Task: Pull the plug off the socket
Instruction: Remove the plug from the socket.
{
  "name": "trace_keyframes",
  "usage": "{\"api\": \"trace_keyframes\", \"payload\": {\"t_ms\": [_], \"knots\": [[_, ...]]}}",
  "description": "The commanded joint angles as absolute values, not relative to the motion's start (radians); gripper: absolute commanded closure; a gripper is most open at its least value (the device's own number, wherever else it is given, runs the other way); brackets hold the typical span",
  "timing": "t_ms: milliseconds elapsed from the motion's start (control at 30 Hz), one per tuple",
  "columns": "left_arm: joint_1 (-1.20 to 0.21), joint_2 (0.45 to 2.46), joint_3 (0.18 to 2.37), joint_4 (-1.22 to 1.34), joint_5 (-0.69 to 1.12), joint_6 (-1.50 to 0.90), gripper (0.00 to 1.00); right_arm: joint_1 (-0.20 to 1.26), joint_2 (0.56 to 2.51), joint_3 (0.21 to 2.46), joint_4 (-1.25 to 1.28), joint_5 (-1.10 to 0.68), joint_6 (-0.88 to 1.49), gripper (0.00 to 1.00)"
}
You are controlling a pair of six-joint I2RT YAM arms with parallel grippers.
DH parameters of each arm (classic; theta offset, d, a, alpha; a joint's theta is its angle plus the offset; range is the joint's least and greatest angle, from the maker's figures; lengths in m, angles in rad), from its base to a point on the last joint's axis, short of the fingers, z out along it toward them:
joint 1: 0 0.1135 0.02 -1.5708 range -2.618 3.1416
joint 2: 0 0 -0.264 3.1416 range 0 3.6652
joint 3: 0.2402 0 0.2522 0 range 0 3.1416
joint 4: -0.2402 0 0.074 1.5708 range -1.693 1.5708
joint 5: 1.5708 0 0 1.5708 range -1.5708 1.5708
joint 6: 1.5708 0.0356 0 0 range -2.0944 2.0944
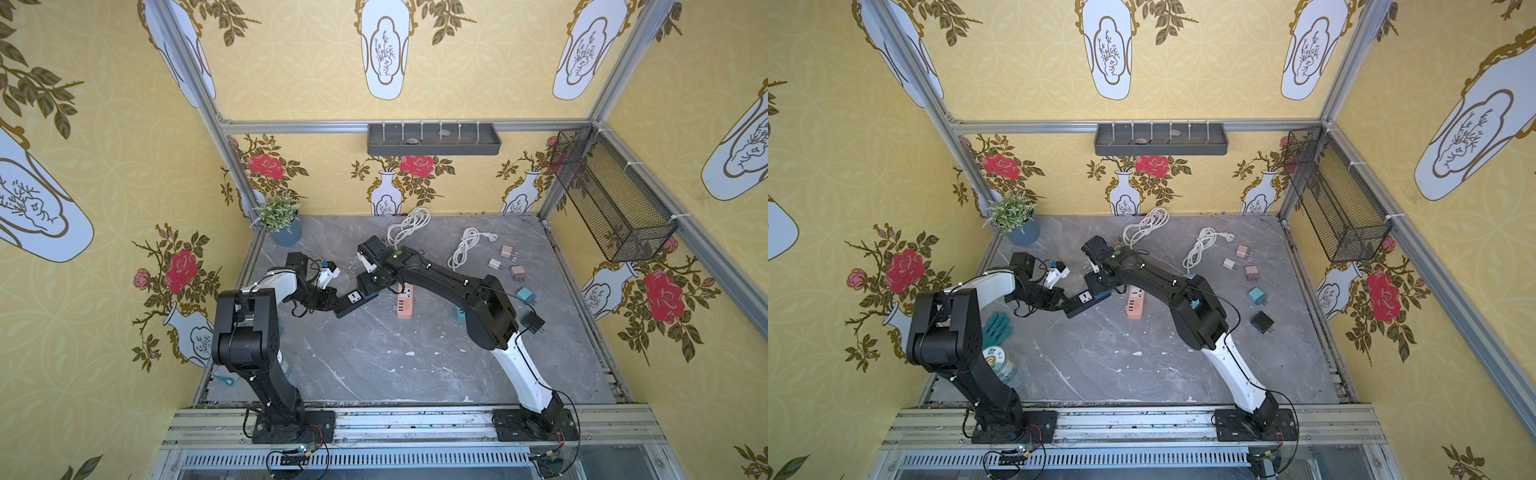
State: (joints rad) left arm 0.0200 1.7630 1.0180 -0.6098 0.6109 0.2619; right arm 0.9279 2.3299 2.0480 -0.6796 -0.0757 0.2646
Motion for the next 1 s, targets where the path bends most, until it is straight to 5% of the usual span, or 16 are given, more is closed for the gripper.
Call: {"api": "trace_keyframes", "payload": {"t_ms": [0, 633, 967], "knots": [[0.024, 1.784, 1.002, -0.669, 0.423, 0.27, 1.0, 0.924, 2.304, 2.054, -0.631, -0.18, 0.34, 0.76], [0.024, 1.786, 1.004, -0.67, 0.426, 0.269, 1.0, 1.08, 2.432, 2.205, -0.742, 0.206, 0.133, 0.76], [0.024, 1.788, 1.005, -0.671, 0.428, 0.269, 1.0, 1.076, 2.431, 2.226, -0.749, 0.178, 0.142, 0.76]]}}
